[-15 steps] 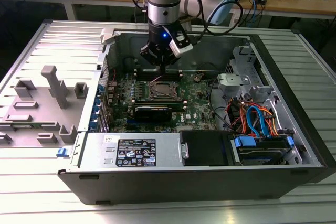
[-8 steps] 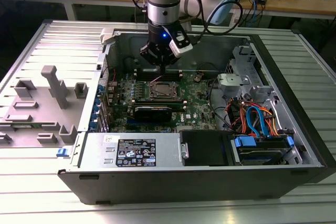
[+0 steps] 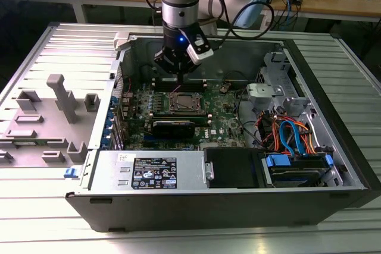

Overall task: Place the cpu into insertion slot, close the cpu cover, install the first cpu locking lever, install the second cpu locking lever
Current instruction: 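Install the first cpu locking lever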

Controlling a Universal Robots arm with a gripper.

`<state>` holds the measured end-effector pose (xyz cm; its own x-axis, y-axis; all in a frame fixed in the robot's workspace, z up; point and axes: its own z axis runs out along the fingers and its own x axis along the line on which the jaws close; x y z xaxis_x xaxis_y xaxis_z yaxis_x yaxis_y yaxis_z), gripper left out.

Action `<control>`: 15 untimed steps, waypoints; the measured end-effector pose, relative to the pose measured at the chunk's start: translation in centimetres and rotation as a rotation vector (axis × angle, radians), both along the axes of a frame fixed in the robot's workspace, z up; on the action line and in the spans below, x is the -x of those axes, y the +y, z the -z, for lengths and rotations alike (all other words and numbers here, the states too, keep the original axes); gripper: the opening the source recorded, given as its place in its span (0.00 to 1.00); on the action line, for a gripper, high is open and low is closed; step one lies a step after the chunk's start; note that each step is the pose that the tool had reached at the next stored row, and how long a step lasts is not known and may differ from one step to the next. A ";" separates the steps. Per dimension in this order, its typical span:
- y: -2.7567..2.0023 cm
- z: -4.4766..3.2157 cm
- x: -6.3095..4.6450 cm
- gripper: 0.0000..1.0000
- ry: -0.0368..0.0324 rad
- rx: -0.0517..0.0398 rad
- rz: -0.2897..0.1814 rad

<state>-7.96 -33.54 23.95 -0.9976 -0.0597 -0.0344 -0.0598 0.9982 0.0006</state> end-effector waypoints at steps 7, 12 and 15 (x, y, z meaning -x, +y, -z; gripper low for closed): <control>0.00 -0.21 0.1 0.11 -0.0003 0.0001 0.000; 0.00 -0.20 0.4 0.11 -0.0003 0.0000 0.000; 0.00 -0.20 0.6 0.11 -0.0003 0.0000 0.000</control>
<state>-8.54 -33.54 24.15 -0.9976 -0.0595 -0.0347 -0.0595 0.9982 0.0006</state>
